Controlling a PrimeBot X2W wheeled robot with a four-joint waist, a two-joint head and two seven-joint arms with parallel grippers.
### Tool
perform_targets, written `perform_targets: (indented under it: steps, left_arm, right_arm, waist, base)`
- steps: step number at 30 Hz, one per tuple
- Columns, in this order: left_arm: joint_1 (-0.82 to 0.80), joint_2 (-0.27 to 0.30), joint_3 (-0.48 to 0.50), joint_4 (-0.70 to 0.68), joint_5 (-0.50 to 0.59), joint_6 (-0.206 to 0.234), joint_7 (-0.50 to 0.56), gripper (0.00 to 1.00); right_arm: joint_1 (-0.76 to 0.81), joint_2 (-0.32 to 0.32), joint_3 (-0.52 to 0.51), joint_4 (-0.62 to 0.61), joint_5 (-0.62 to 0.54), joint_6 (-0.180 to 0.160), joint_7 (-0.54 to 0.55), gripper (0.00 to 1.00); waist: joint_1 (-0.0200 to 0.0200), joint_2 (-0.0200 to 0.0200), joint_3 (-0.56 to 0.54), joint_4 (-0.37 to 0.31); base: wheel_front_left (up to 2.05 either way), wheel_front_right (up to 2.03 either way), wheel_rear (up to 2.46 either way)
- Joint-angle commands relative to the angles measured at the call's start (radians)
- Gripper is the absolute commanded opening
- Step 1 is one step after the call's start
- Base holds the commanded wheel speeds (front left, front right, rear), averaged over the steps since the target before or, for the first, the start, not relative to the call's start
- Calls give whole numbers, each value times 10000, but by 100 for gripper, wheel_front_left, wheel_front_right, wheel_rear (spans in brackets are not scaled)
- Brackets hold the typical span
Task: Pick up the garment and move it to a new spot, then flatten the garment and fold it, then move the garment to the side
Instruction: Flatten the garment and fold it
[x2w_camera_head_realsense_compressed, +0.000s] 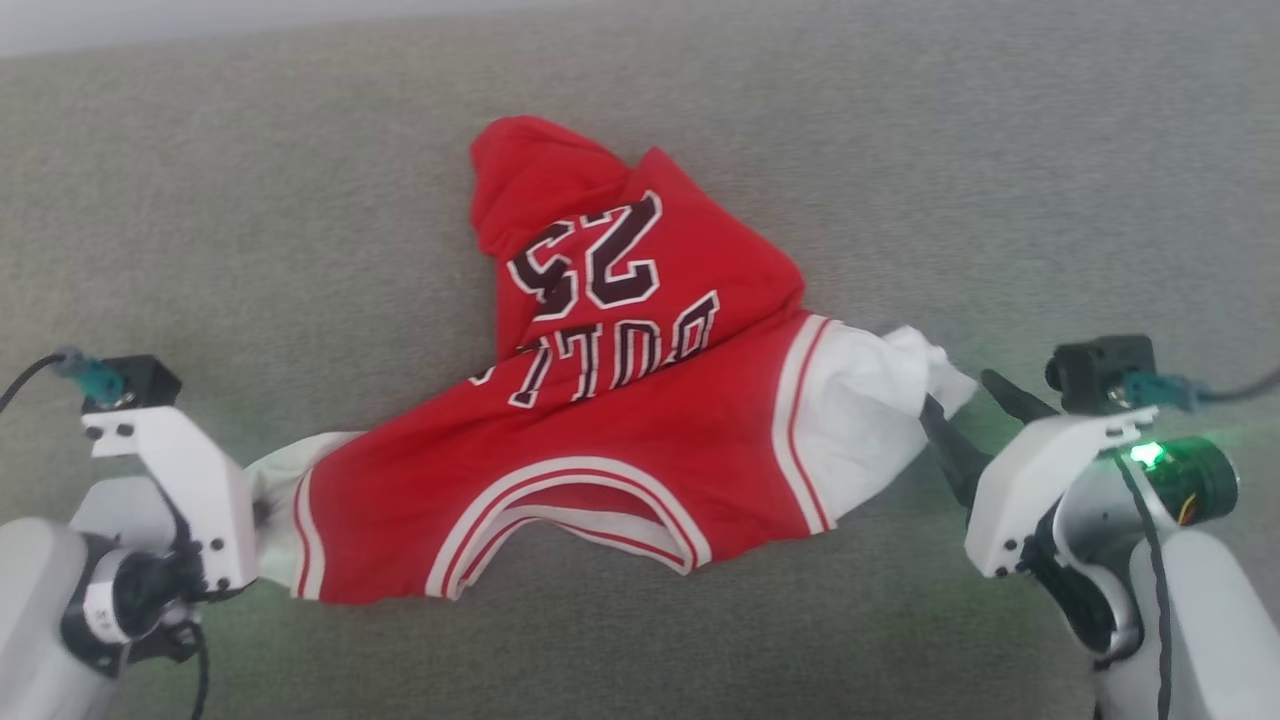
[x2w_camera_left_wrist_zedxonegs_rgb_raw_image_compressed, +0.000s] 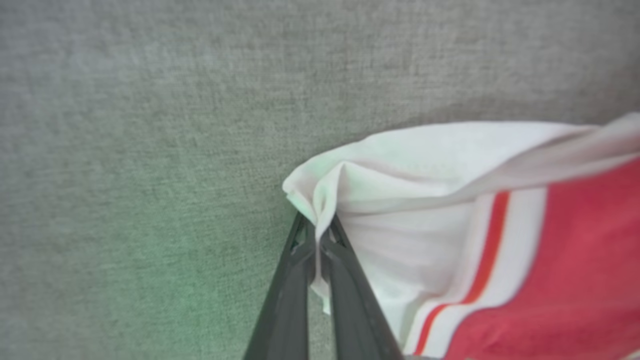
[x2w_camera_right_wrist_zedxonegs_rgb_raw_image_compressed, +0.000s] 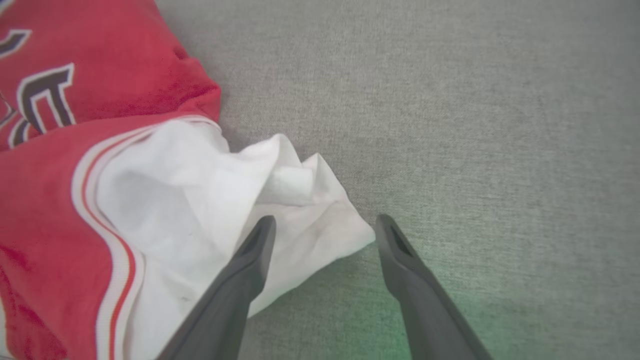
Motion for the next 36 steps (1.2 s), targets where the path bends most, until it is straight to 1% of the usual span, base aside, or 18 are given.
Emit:
perform_targets:
  steps: [1,4,6,9,10,11,12,16,20,23,27,30,32,34,36]
  left_arm:
    - [100,-545,-394,358,111,-86,-120,0]
    - [-198,-772,-534,462,141,-210,-199,0]
    - [-366,-907,-621,562,151,-296,-239,0]
    - [-571,-1107,-719,757,156,-434,-313,0]
    - [-598,-1148,-745,828,169,-466,-339,0]
    - [-644,-1193,-764,891,181,-513,-391,0]
    - [-680,-1226,-761,967,150,-535,-400,0]
    - [-870,-1288,-739,1125,113,-606,-480,0]
    - [-1201,-1243,-618,997,81,-586,-493,0]
    - [-1518,-1032,-555,688,199,-513,-323,0]
    - [-2086,-667,-548,1,344,-585,31,0]
    - [-2693,-441,-554,-547,596,-461,319,0]
    - [-3145,-348,-563,-809,730,-407,516,0]
    - [-3638,-272,-557,-1001,819,-436,644,0]
    - [-4146,-357,-505,-1081,829,-406,736,0]
  right_arm:
    - [-166,9,31,82,137,0,214,100]
    - [-528,-302,265,499,33,-1,1090,100]
    - [-738,-258,443,862,229,2,1629,100]
    - [-857,-477,854,1561,217,0,2702,100]
    - [-908,-532,982,1747,265,2,3059,75]
    - [-927,-633,1210,1887,324,4,3473,21]
    - [-932,-723,1370,1939,405,4,3782,0]
    - [-1250,-1122,1327,1722,819,0,4393,0]
    - [-1553,-1231,1052,1330,1262,0,4606,0]
    - [-1925,-1360,858,868,1688,0,4663,0]
    - [-2371,-1578,703,380,2214,0,4860,0]
    - [-2893,-1714,602,46,2455,0,4802,0]
    - [-3301,-1844,618,-79,2417,0,4733,0]
    - [-3807,-1759,645,-129,2568,0,4596,0]
    - [-4357,-1770,689,-121,2602,0,4345,0]
  waist:
    - [0,-1,103,149]
    - [0,-1,222,386]
    - [0,-1,273,510]
    - [0,-1,312,695]
    - [0,-1,313,738]
    - [0,-1,303,779]
    - [0,-1,290,807]
    - [0,-1,154,905]
    - [0,-1,-34,949]
    - [0,-1,-333,954]
    - [0,-1,-828,914]
    - [0,-1,-1182,860]
    - [0,-1,-1418,823]
    - [0,-1,-1631,755]
    - [0,-1,-1843,695]
  base:
    - [0,0,0]
    - [0,0,0]
    - [0,0,0]
    - [0,0,0]
    - [0,0,0]
    - [0,0,0]
    - [0,0,0]
    - [0,0,0]
    - [0,0,0]
    - [0,0,0]
    - [0,0,0]
    - [0,0,0]
    - [0,0,0]
    - [0,0,0]
    - [0,0,0]
